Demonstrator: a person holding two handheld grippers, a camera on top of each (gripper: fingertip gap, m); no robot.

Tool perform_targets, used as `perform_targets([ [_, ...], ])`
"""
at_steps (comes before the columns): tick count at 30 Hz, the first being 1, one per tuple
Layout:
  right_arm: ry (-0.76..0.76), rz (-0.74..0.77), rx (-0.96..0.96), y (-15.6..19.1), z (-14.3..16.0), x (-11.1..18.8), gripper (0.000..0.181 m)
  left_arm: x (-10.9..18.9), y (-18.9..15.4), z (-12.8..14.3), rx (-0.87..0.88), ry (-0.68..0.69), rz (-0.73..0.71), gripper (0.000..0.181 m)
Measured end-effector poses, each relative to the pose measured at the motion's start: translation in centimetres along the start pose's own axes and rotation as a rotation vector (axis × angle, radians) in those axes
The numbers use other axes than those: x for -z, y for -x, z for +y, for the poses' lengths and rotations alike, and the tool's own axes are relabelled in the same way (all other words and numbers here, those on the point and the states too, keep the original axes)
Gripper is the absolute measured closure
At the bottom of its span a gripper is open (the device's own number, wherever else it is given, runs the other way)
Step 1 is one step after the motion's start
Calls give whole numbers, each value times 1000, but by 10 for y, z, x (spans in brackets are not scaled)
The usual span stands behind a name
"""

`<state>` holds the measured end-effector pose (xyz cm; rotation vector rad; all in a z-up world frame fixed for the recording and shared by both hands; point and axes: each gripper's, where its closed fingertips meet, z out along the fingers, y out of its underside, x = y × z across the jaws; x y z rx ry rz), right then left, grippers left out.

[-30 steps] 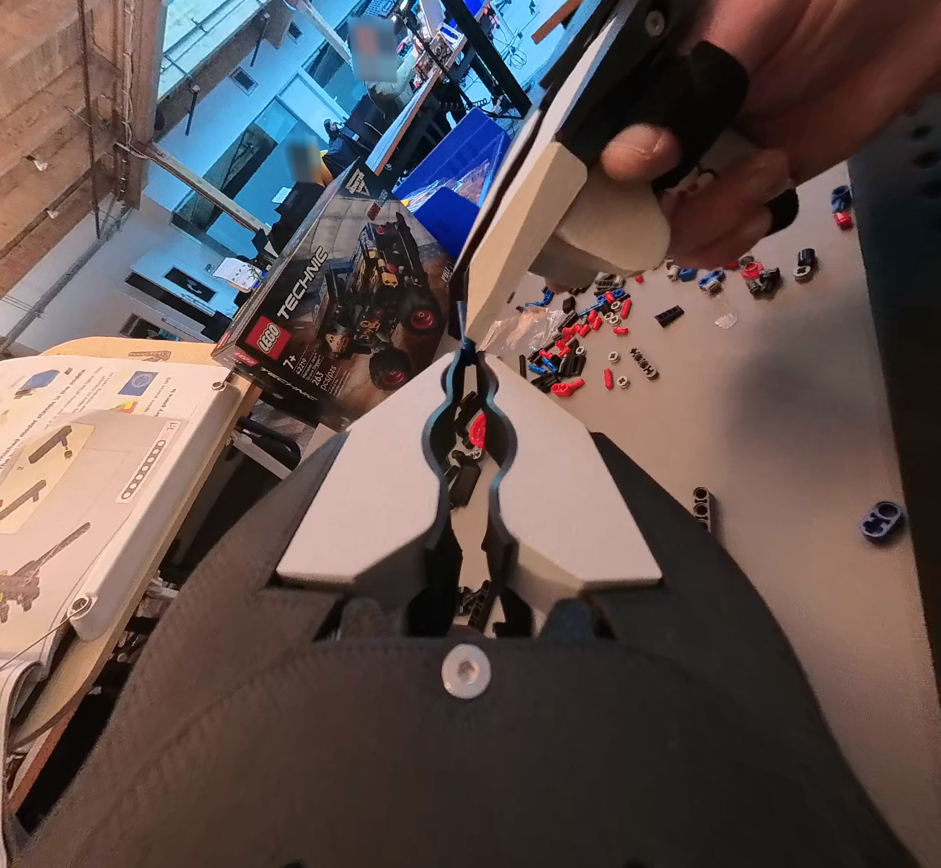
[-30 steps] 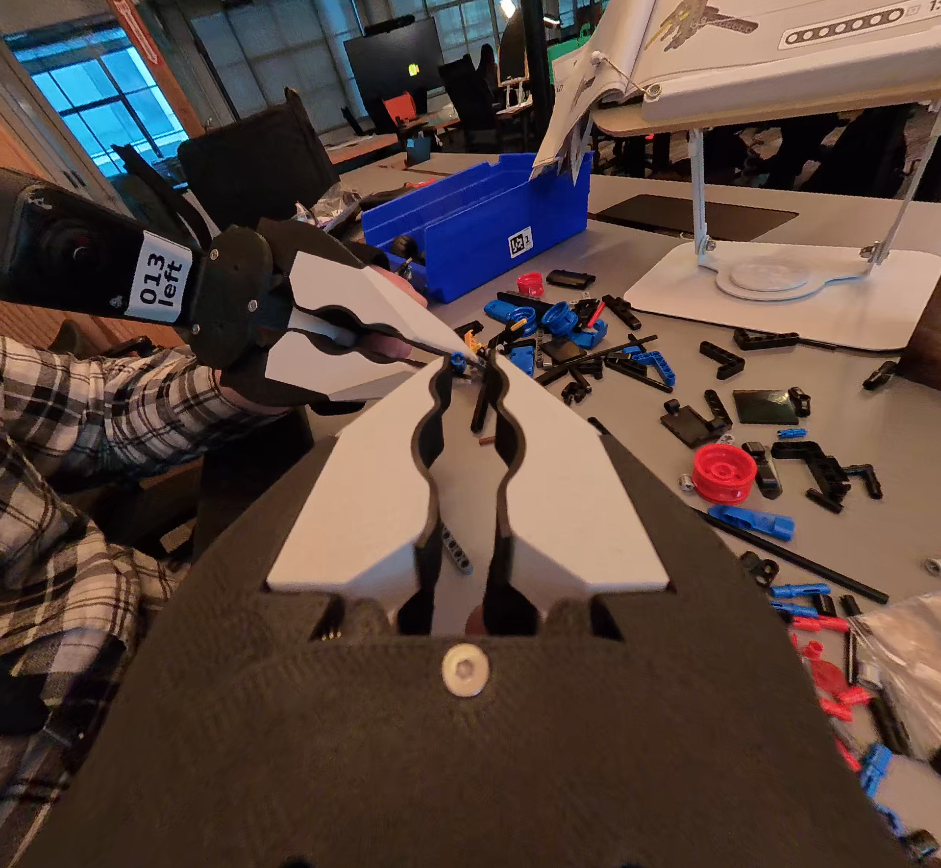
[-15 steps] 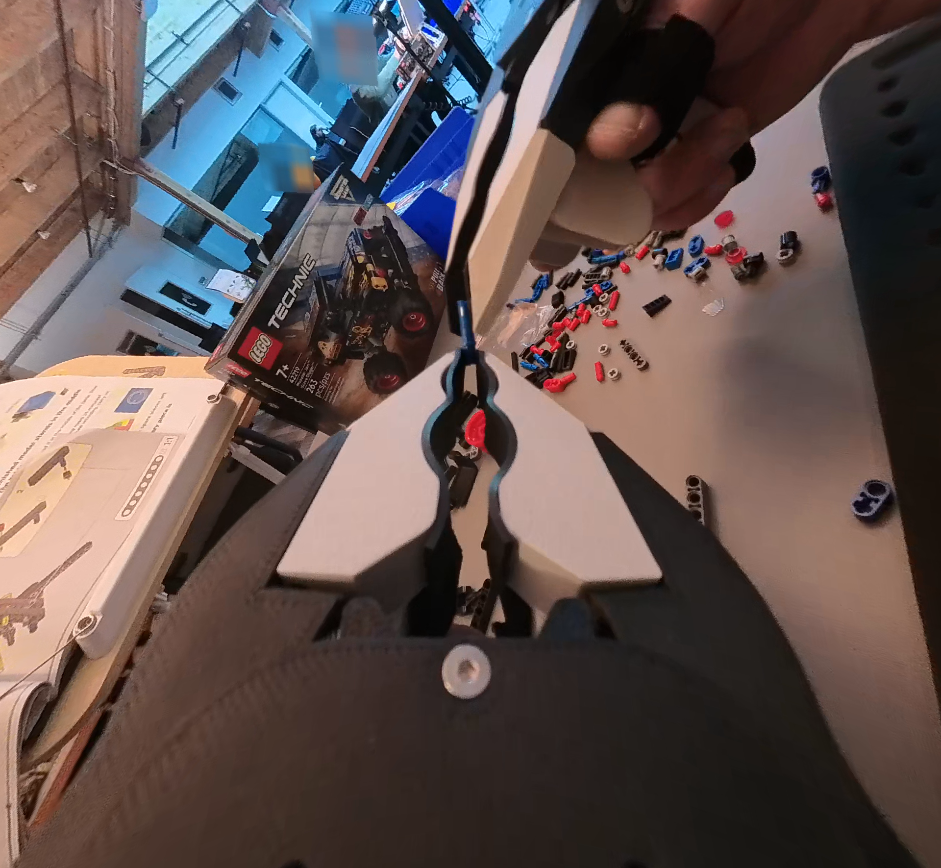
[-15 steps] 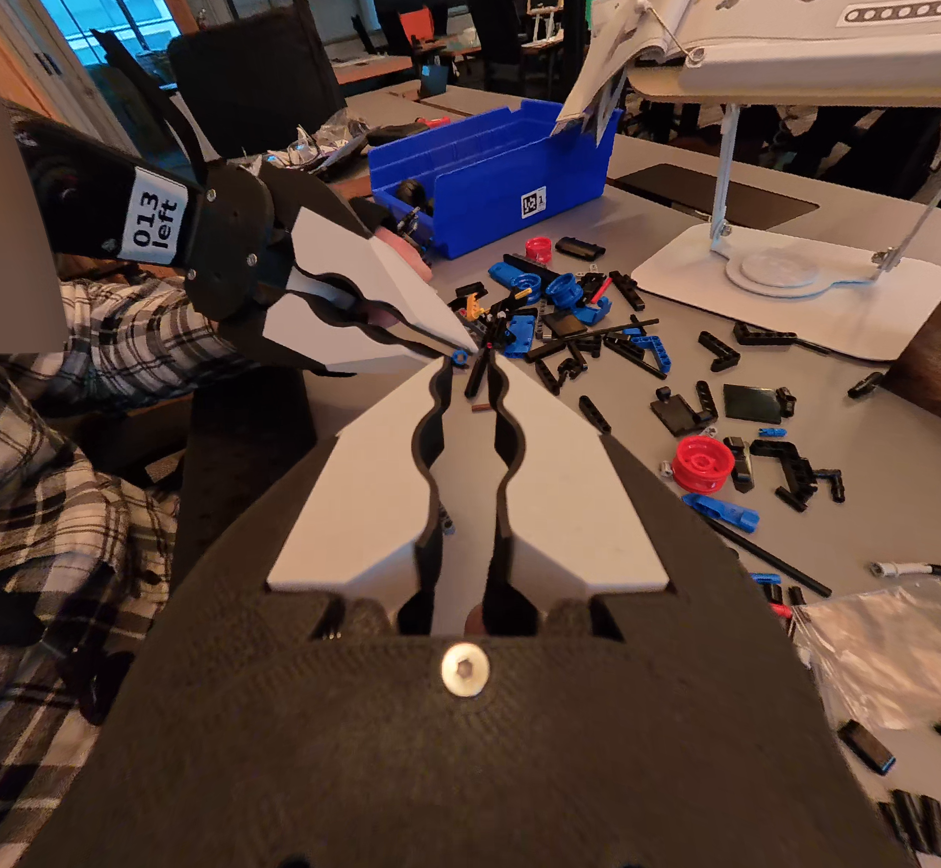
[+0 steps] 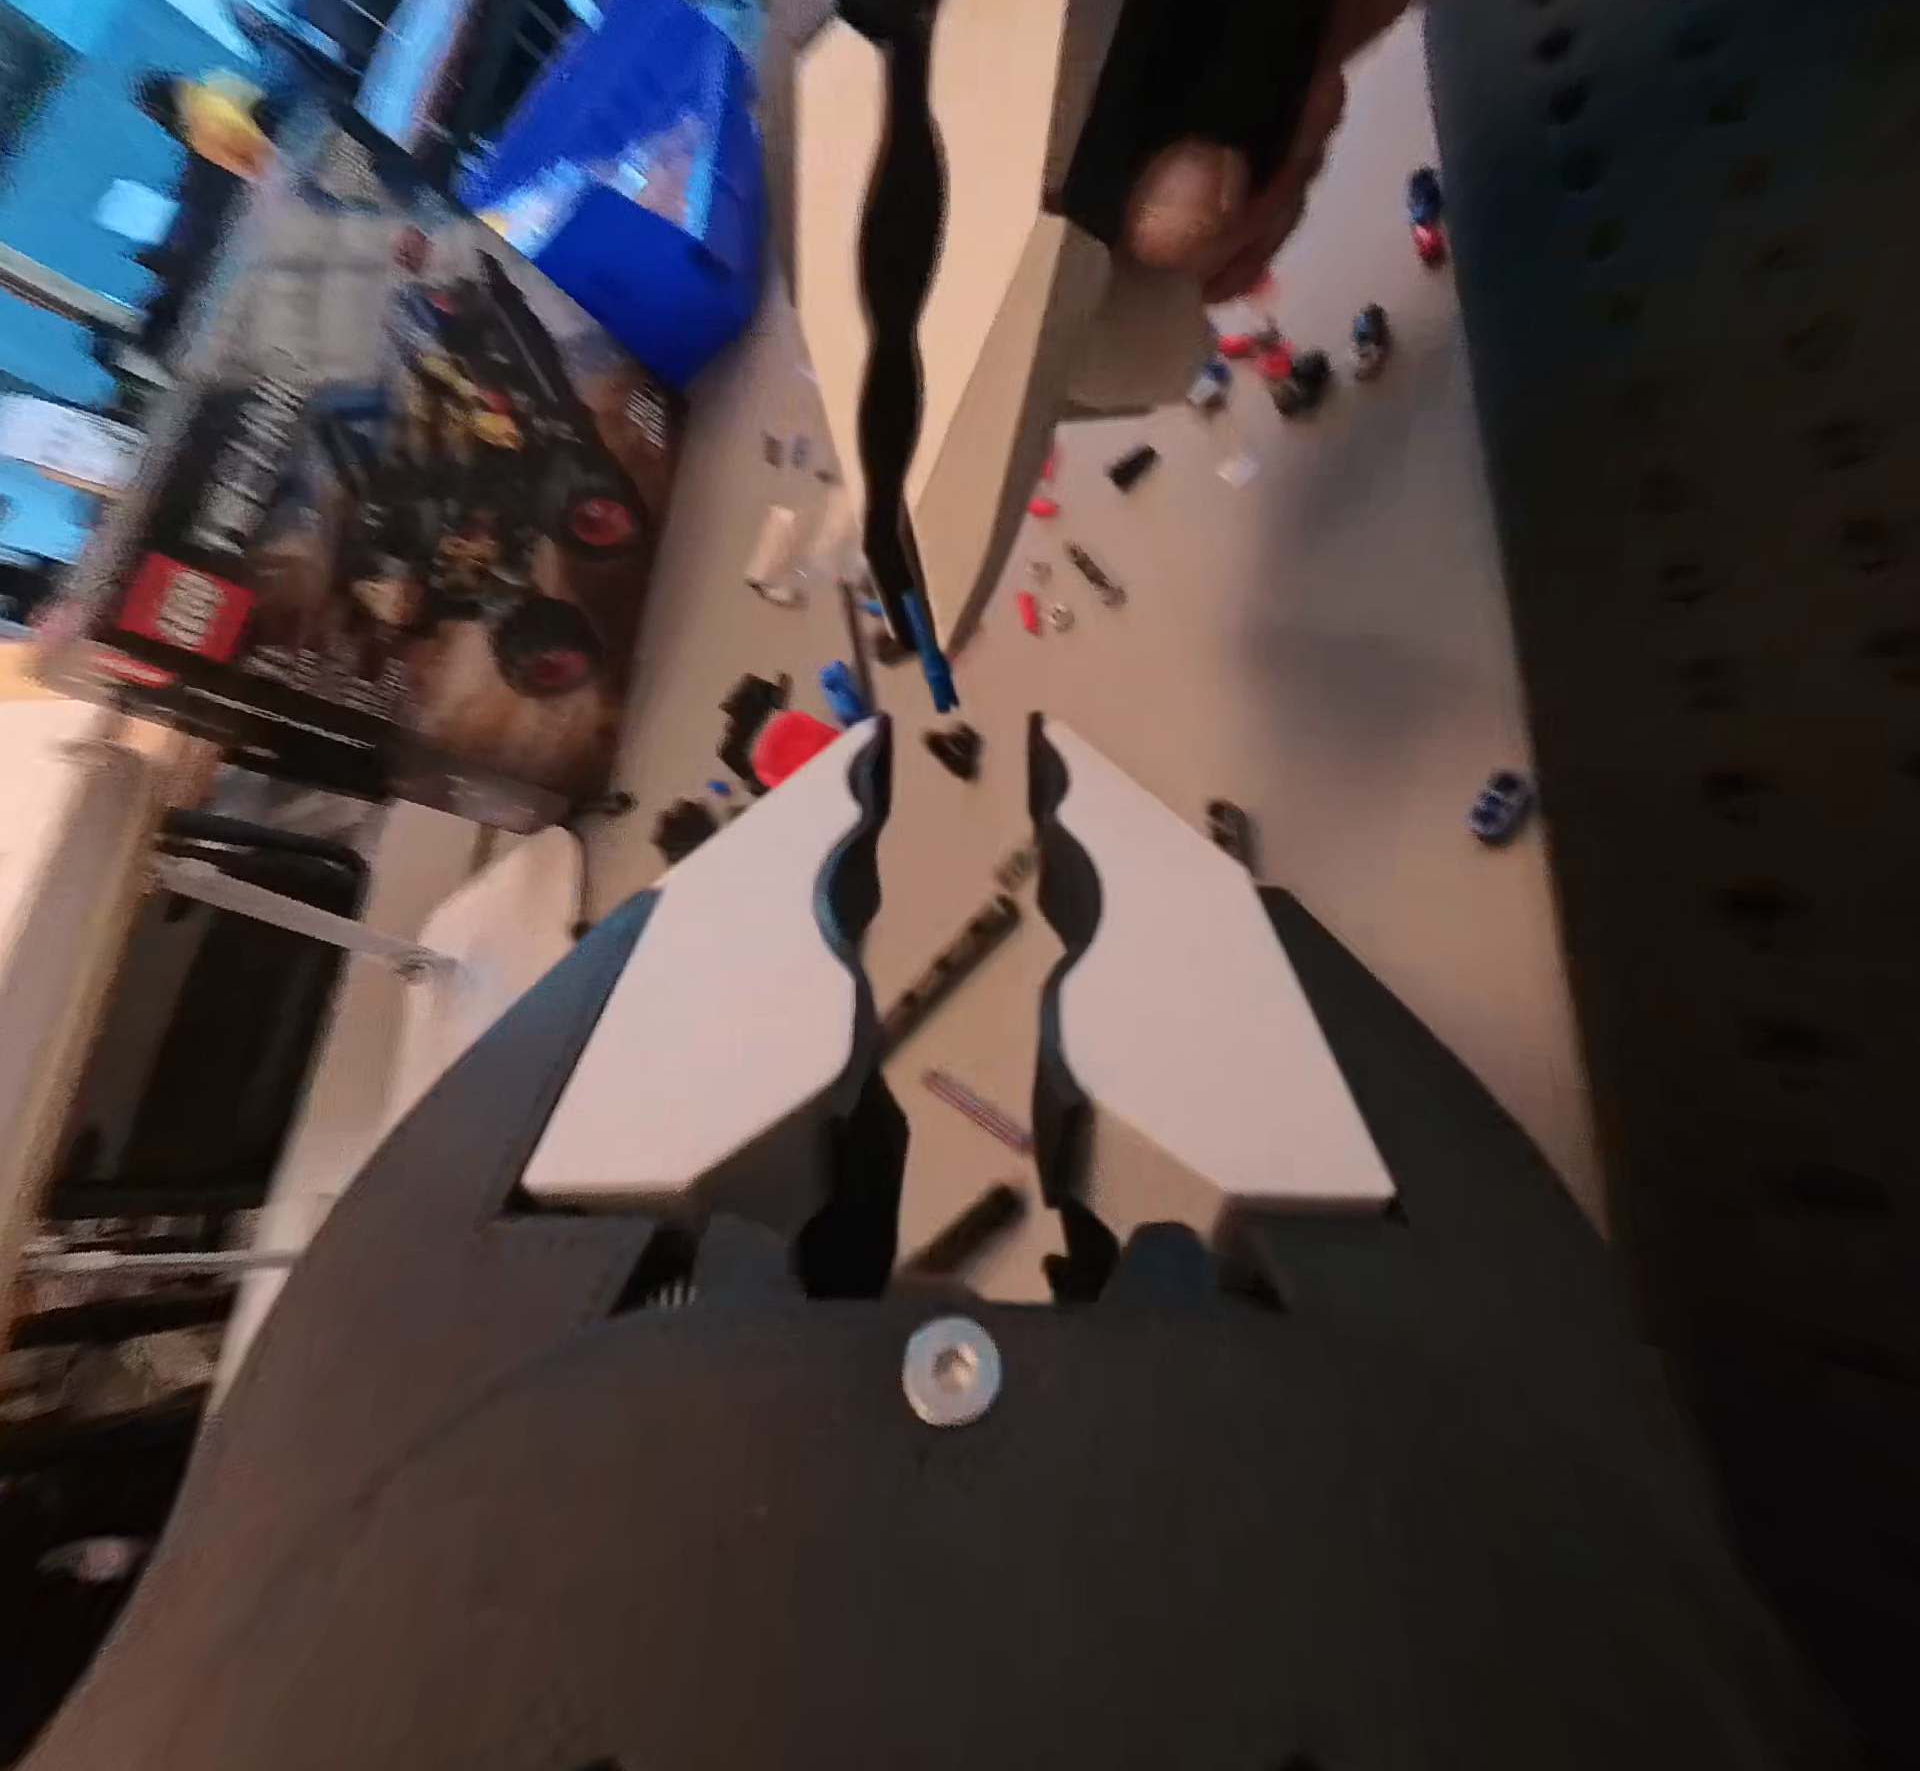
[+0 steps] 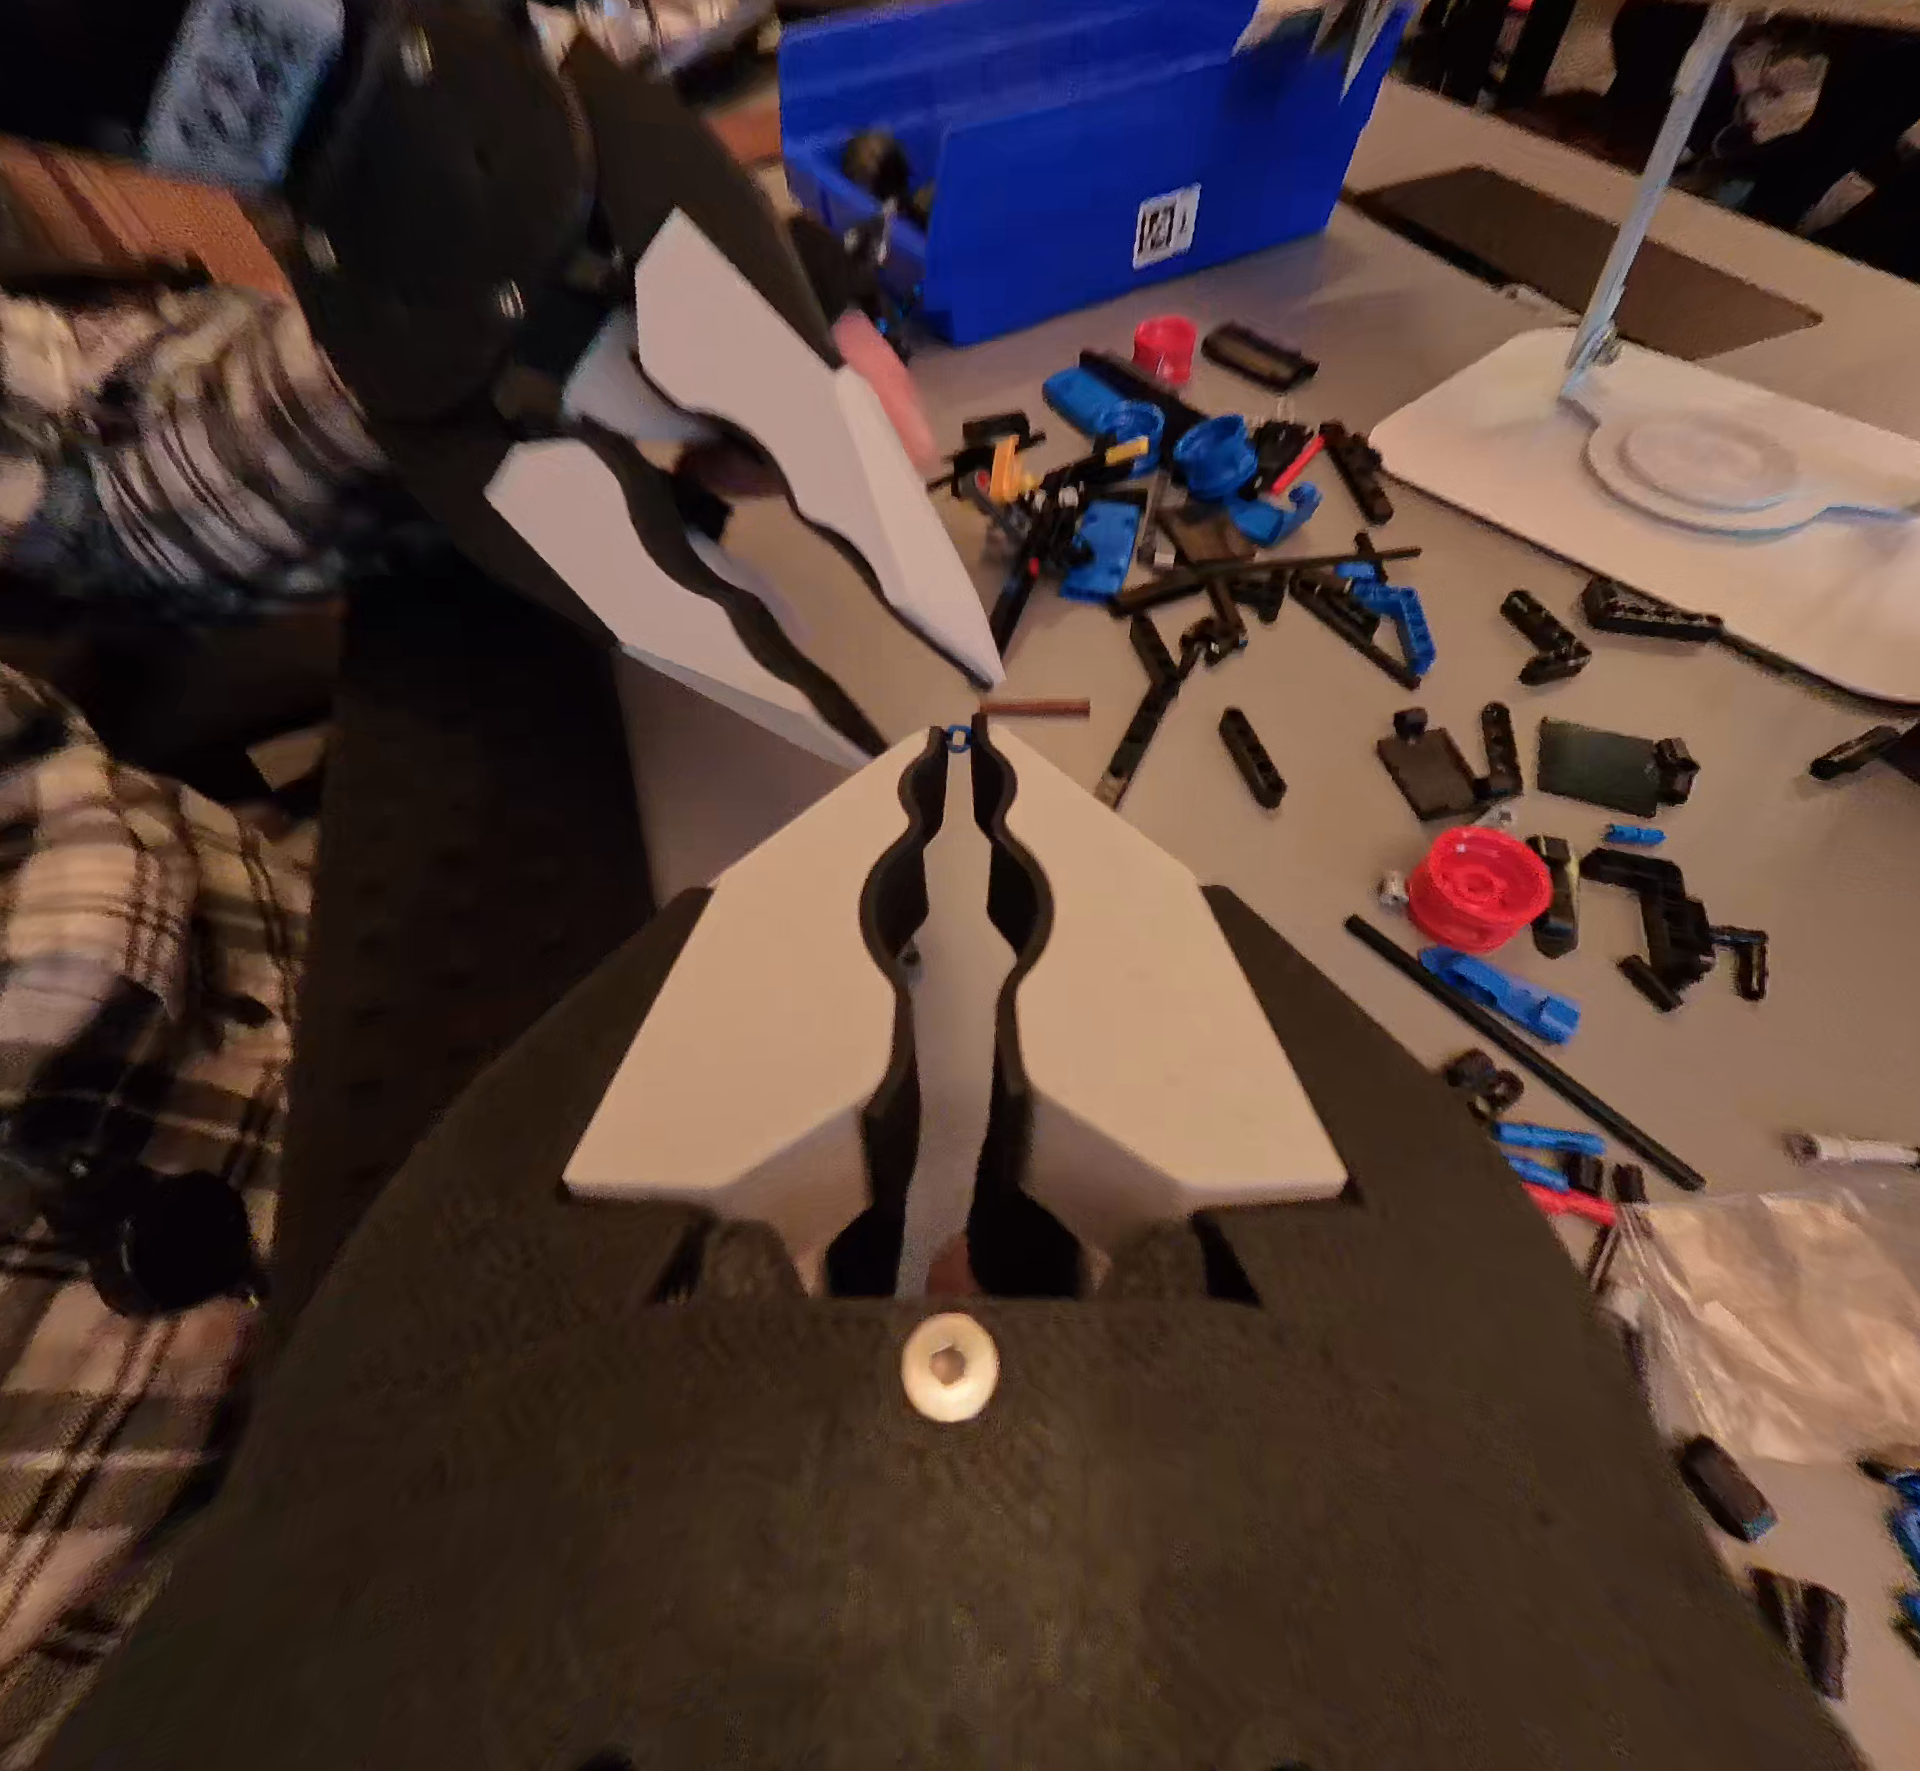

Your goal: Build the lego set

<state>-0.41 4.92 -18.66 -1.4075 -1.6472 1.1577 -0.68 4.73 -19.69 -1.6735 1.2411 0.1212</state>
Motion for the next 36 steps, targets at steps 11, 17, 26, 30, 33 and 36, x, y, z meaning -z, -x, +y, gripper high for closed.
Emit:
perform_targets([
  [11, 275, -74, 161, 19, 66, -29, 180, -6, -62, 52, 168, 227, 316, 167],
  [17, 339, -72, 207, 18, 76, -34, 180, -11, -68, 61, 210, 240, 353, 179],
  [26, 454, -95, 324, 20, 79, -32, 180, -12, -66, 61, 229, 221, 366, 180],
  [30, 498, -134, 340, 21, 80, -32, 180, -13, -66, 61, 239, 216, 371, 179],
  [33, 547, -166, 345, 22, 81, -31, 180, -13, -66, 61, 242, 214, 374, 179],
  [36, 599, -197, 359, 22, 81, -31, 180, -13, -66, 61, 244, 216, 374, 179],
])
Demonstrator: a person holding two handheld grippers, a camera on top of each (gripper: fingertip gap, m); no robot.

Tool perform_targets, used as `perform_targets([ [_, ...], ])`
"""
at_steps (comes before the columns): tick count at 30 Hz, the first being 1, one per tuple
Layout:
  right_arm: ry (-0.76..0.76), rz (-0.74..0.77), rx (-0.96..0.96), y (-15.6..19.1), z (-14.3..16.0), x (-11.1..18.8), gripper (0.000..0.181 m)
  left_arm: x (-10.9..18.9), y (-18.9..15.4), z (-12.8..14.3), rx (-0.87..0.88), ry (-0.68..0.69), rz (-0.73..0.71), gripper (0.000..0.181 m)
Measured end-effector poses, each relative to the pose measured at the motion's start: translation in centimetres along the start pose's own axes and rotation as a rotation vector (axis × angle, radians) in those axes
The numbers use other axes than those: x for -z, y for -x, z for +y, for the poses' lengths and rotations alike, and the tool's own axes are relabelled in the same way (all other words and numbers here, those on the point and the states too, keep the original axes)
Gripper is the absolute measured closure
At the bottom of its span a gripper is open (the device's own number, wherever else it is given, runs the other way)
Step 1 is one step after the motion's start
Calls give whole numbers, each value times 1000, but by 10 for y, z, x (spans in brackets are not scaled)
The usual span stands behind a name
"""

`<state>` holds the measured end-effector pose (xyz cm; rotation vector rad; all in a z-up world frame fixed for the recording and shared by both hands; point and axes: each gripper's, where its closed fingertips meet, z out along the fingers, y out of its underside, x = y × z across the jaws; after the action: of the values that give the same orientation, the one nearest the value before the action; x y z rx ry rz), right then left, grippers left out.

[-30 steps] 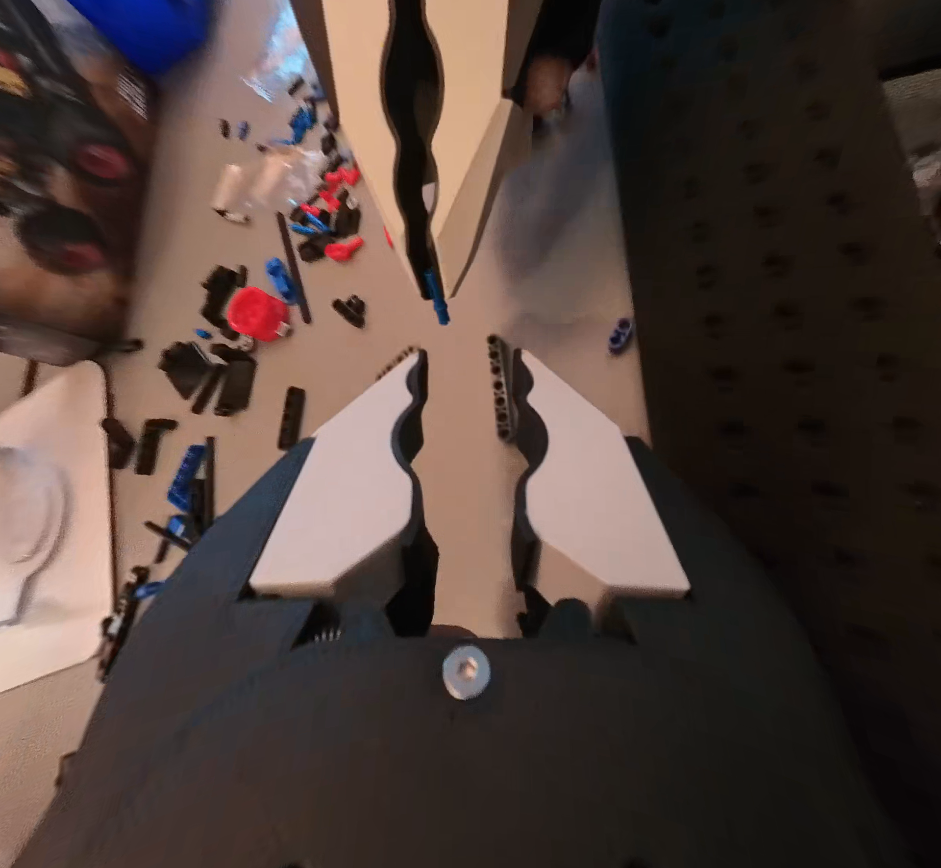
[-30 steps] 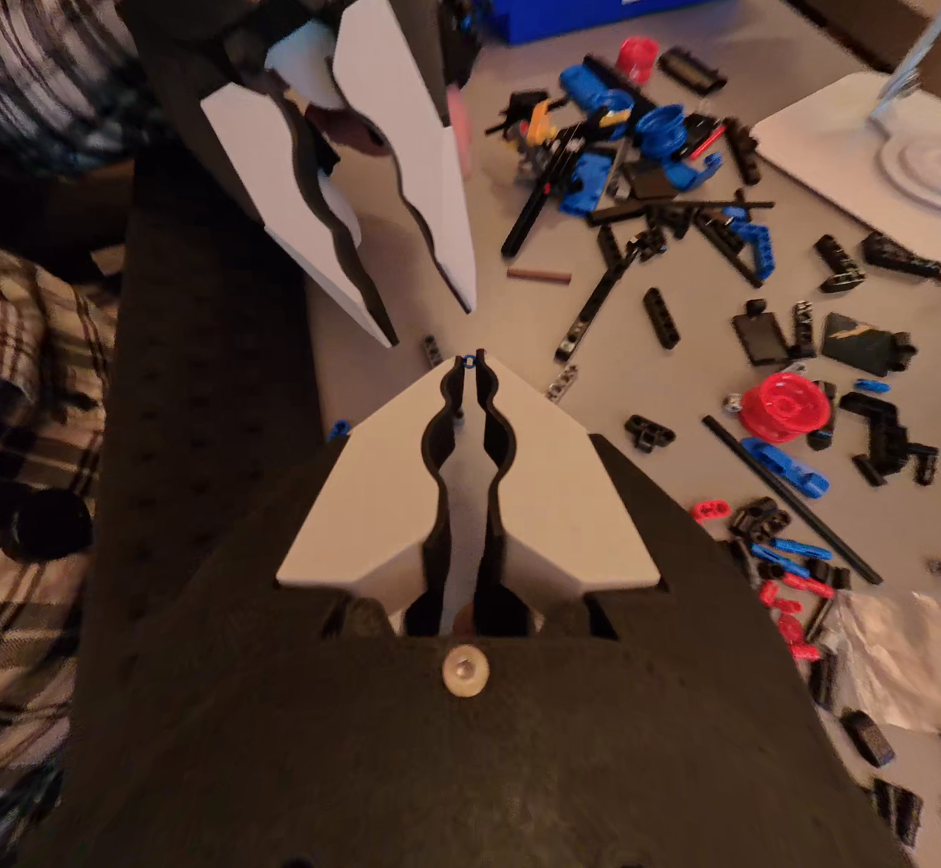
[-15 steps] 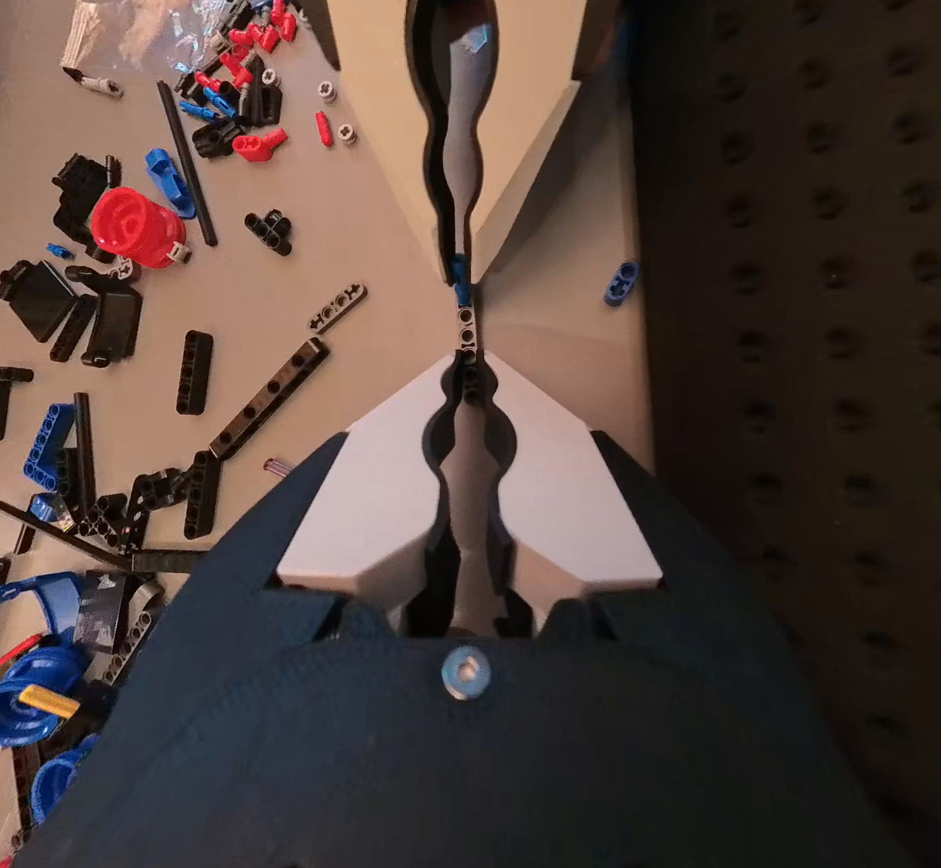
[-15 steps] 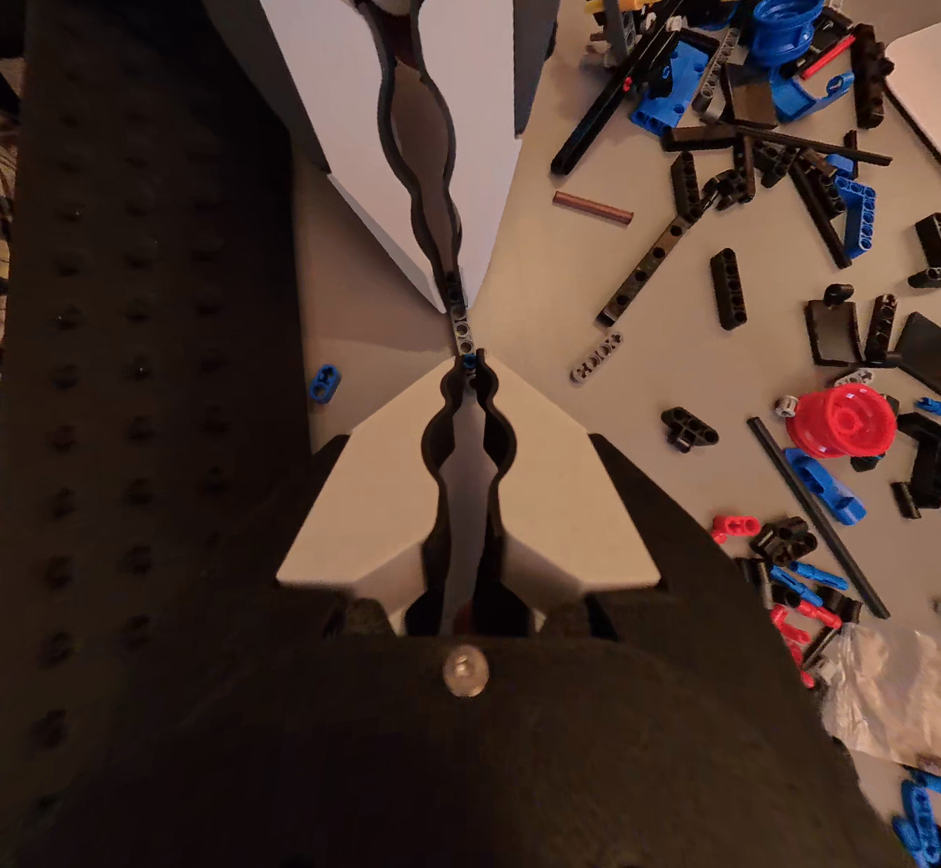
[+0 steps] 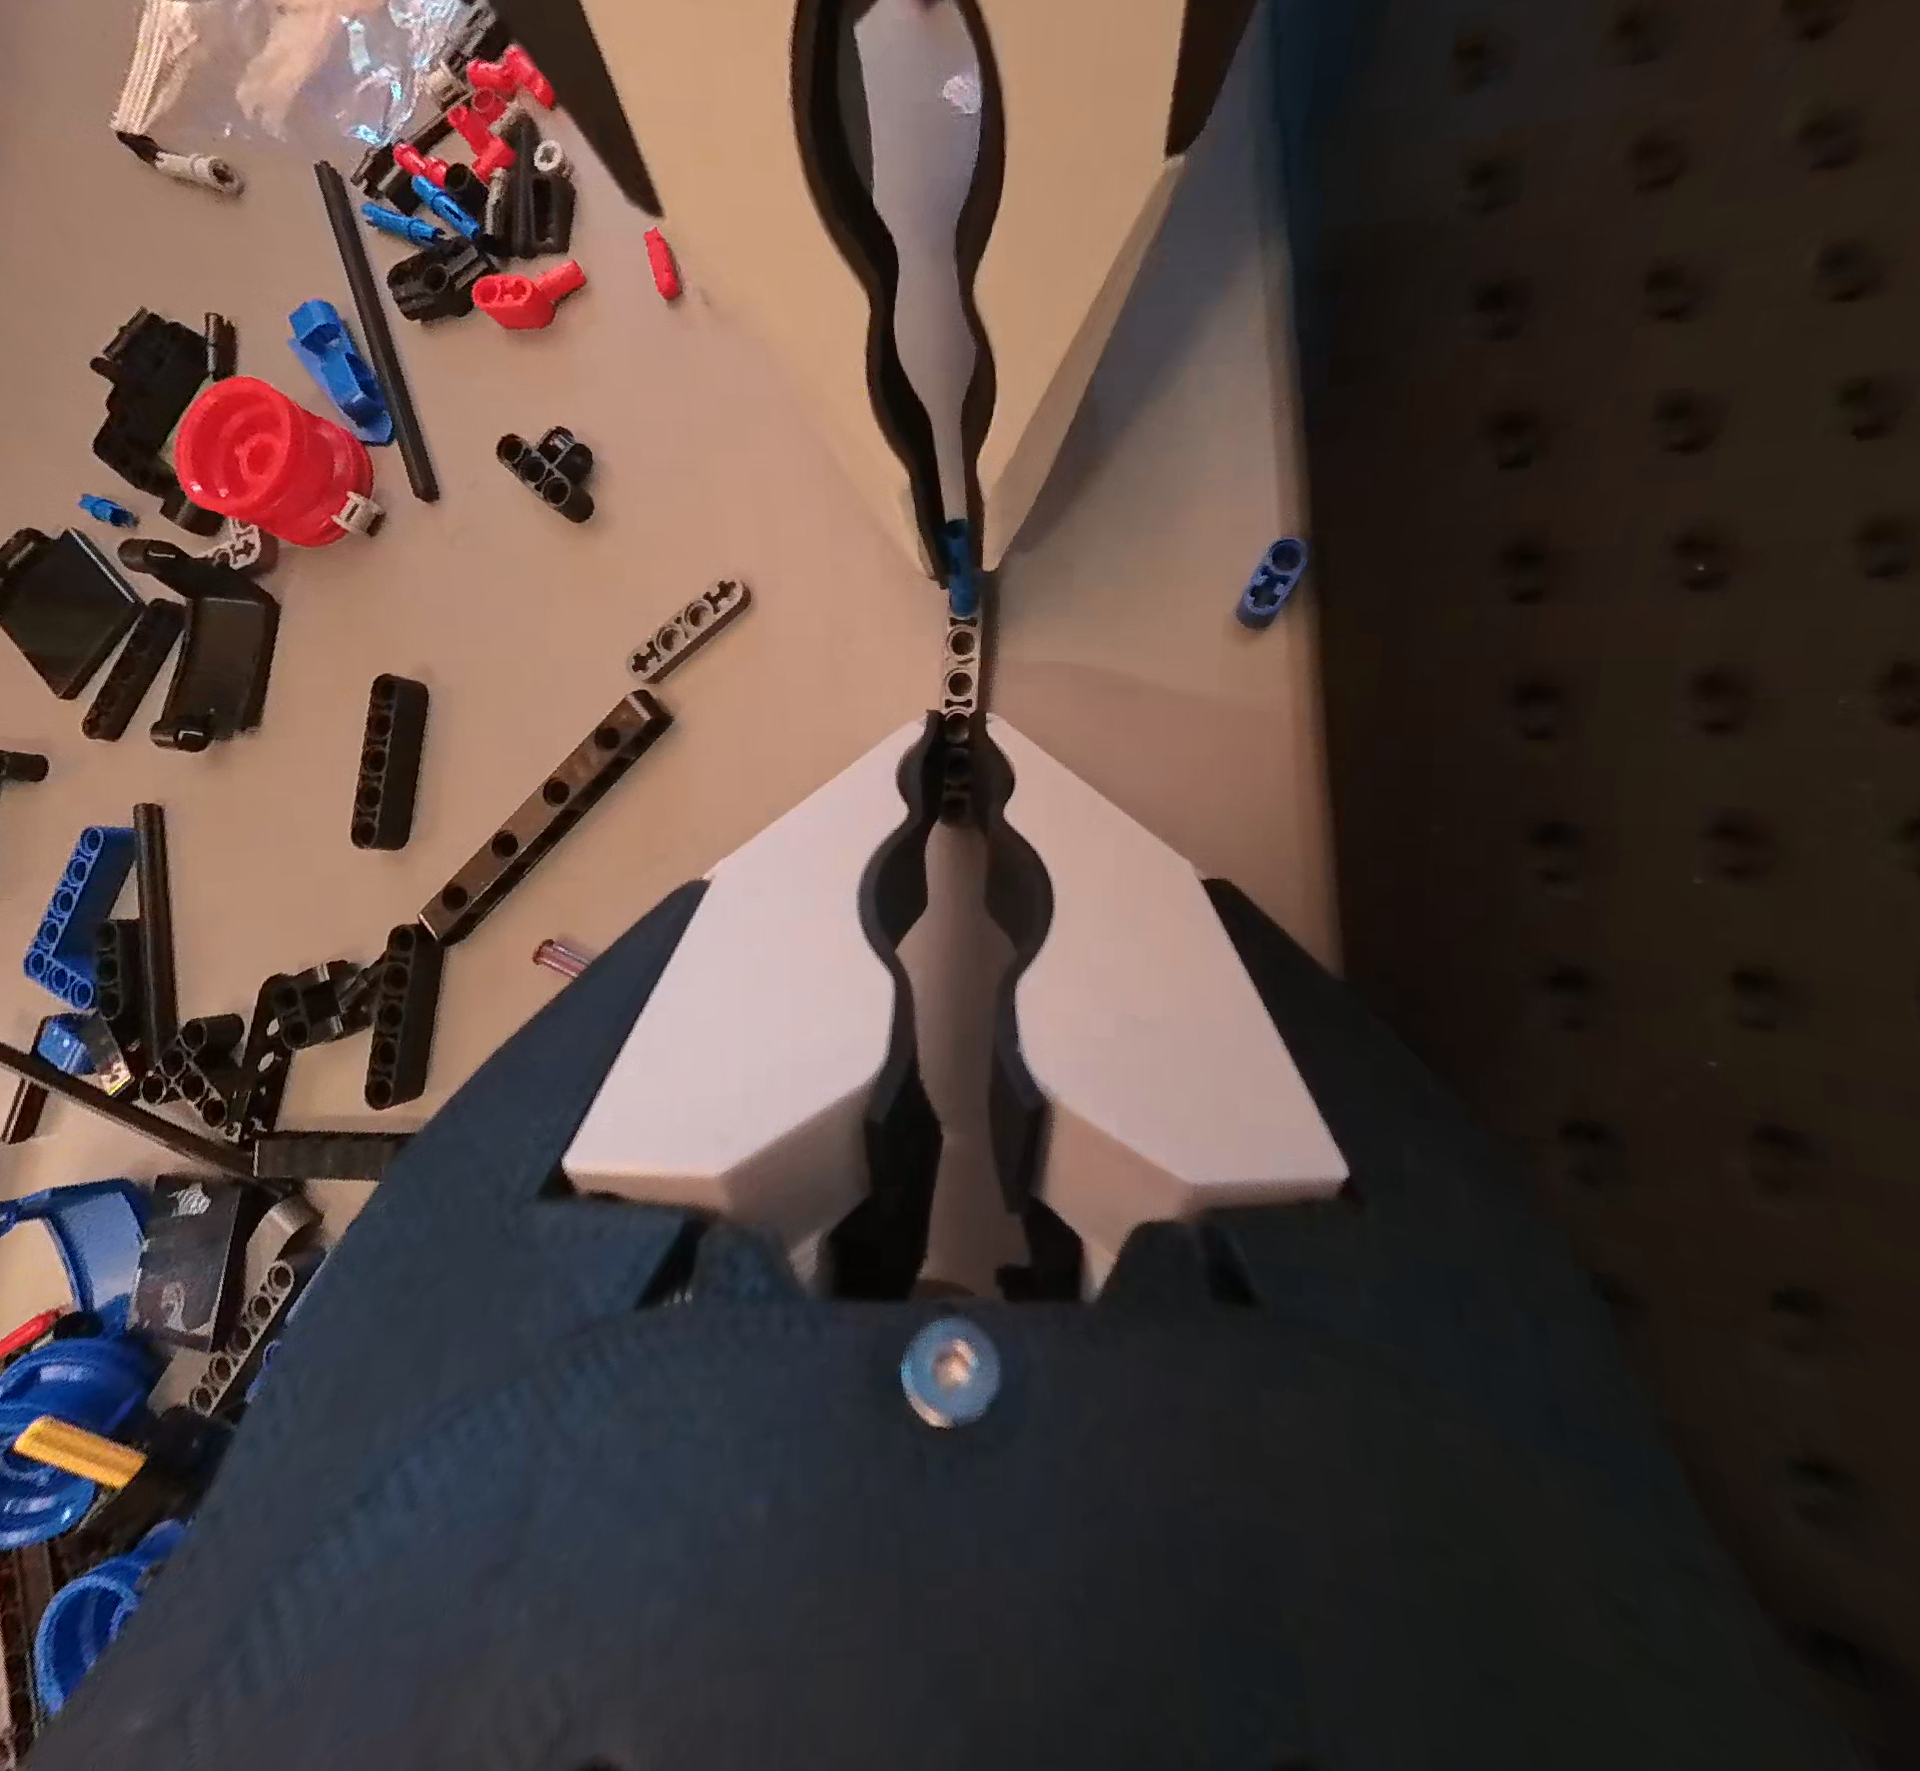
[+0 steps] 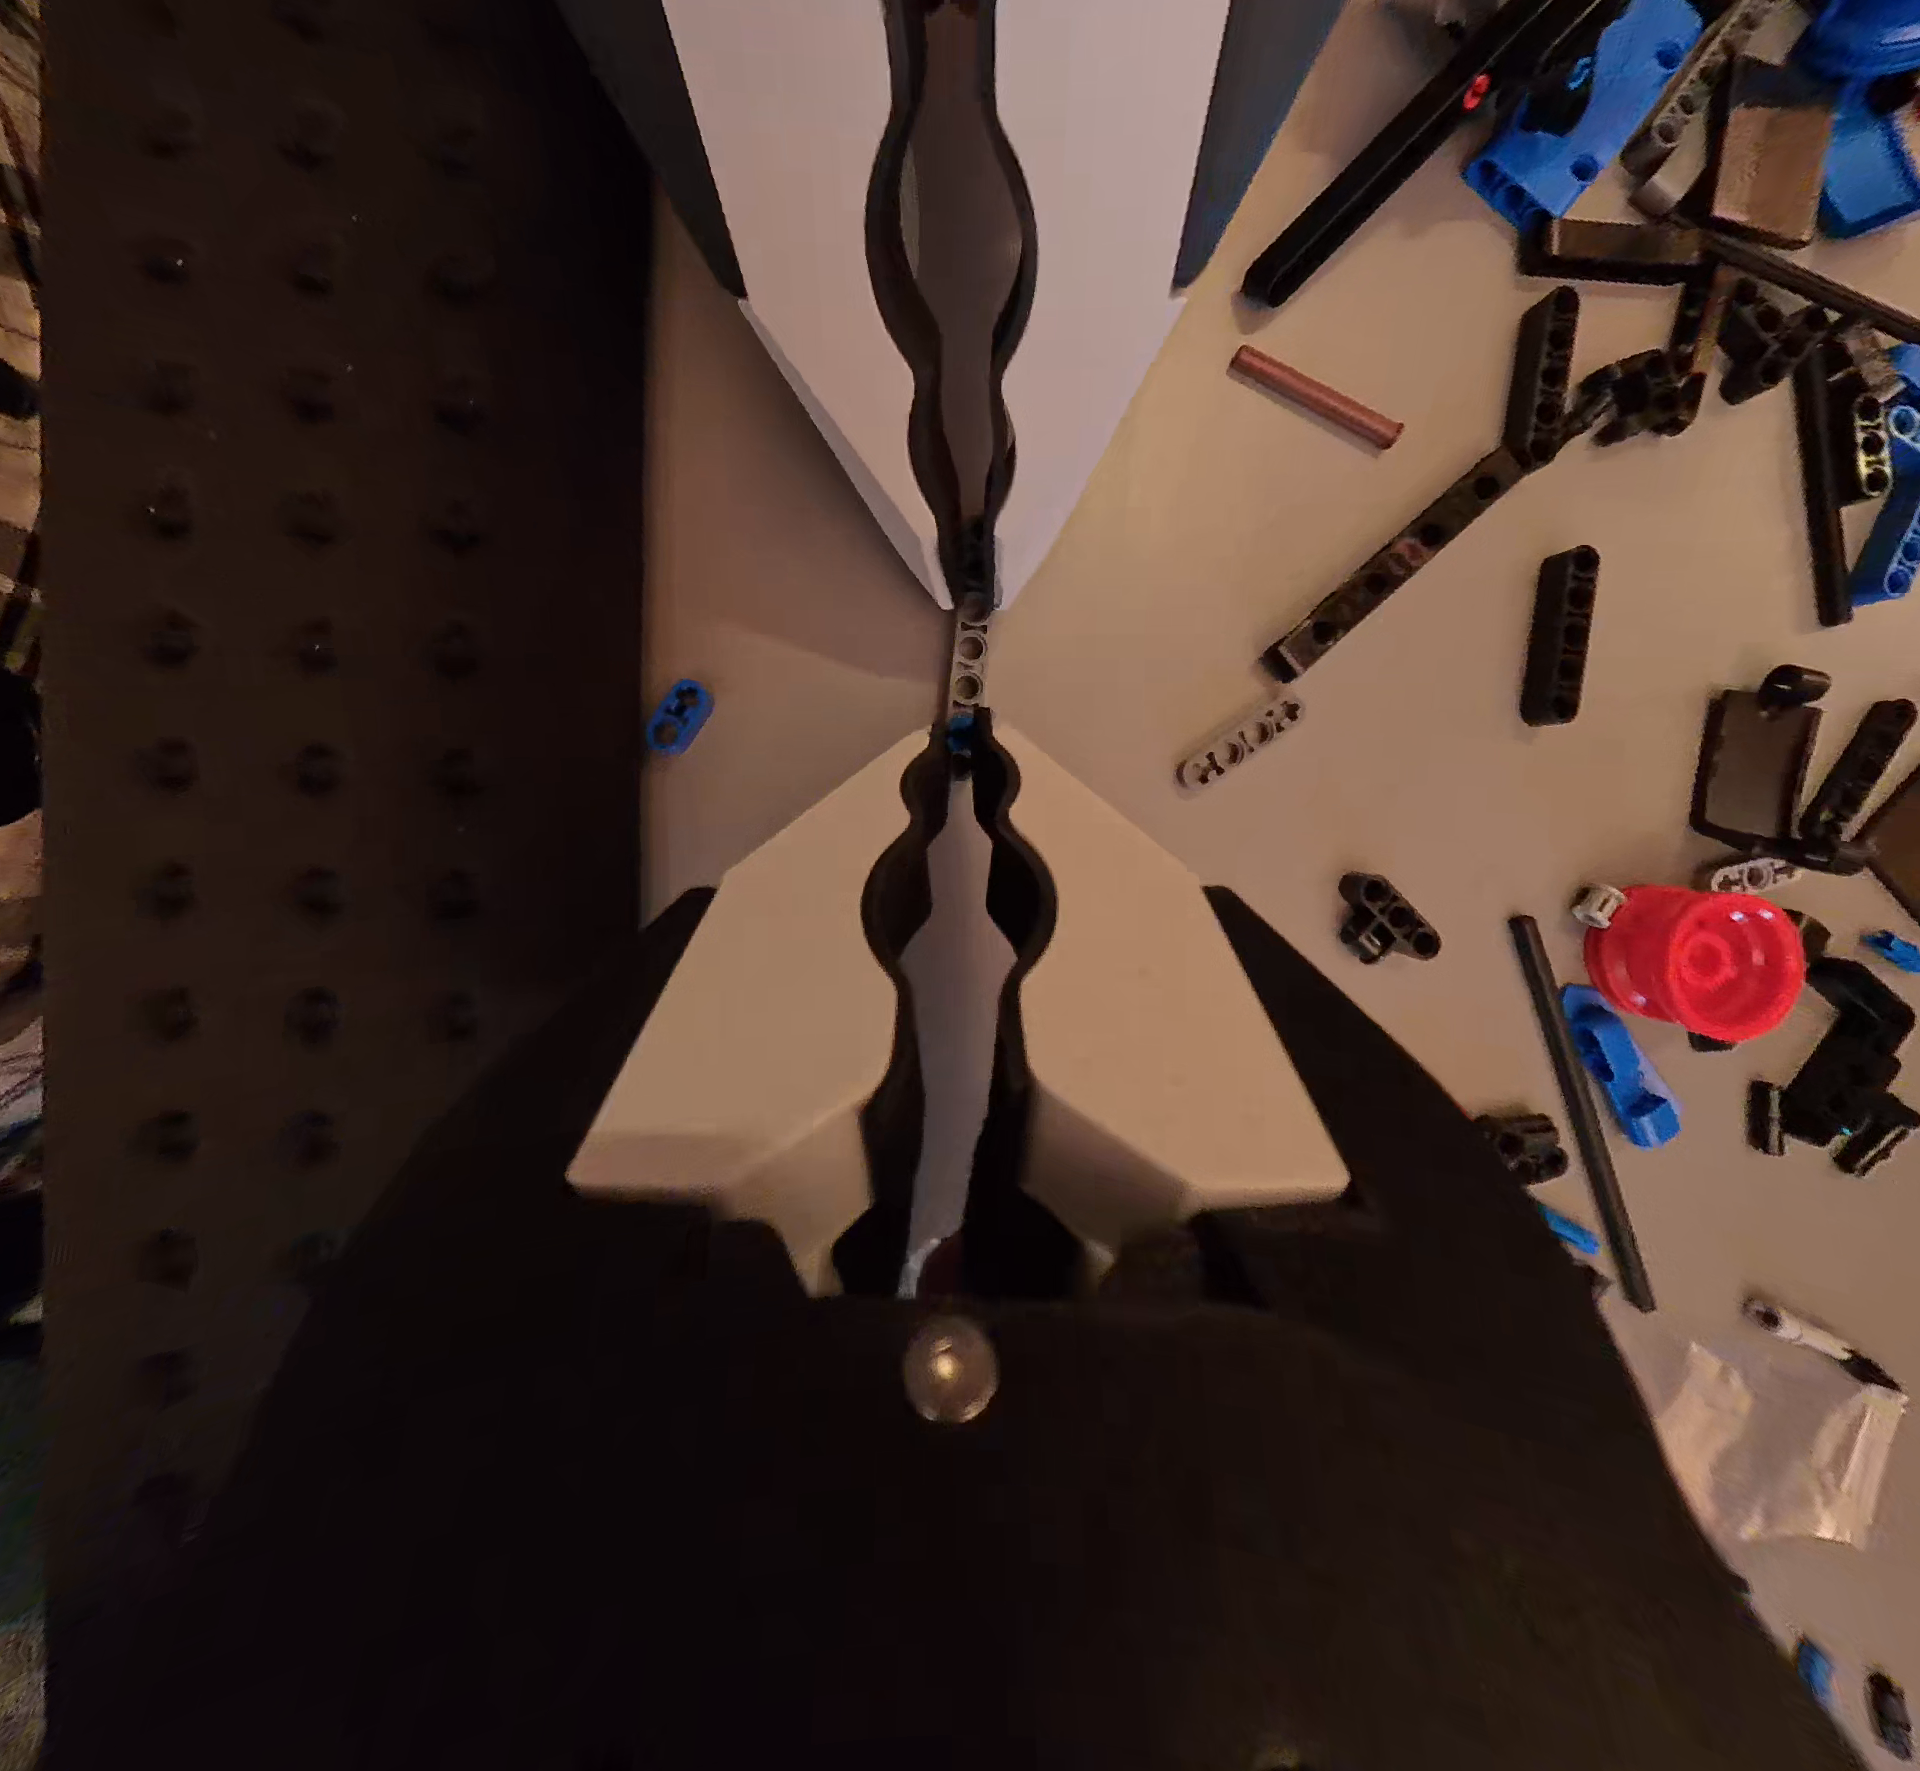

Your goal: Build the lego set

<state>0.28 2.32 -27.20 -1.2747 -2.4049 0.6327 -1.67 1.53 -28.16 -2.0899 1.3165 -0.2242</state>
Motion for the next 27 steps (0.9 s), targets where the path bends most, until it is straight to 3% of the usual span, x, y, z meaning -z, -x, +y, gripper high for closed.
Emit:
perform_targets([
  [6, 88, -76, 29, 3, 2, -6, 180, -1, 0, -1, -2, -3, 1, 179],
  [11, 65, -106, -8, 2, 2, -7, 180, -1, 0, -1, -2, -1, 1, 179],
  [17, -31, -1, -88, -7, 3, 3, 173, -1, 1, -2, -5, 1, -17, 180],
  [25, -44, 114, -160, -12, 21, 24, 171, -2, 8, -1, 0, 13, -63, 179],
  [27, -55, 150, -184, -15, 26, 34, 169, -1, 12, -1, -4, 12, -84, 172],
])
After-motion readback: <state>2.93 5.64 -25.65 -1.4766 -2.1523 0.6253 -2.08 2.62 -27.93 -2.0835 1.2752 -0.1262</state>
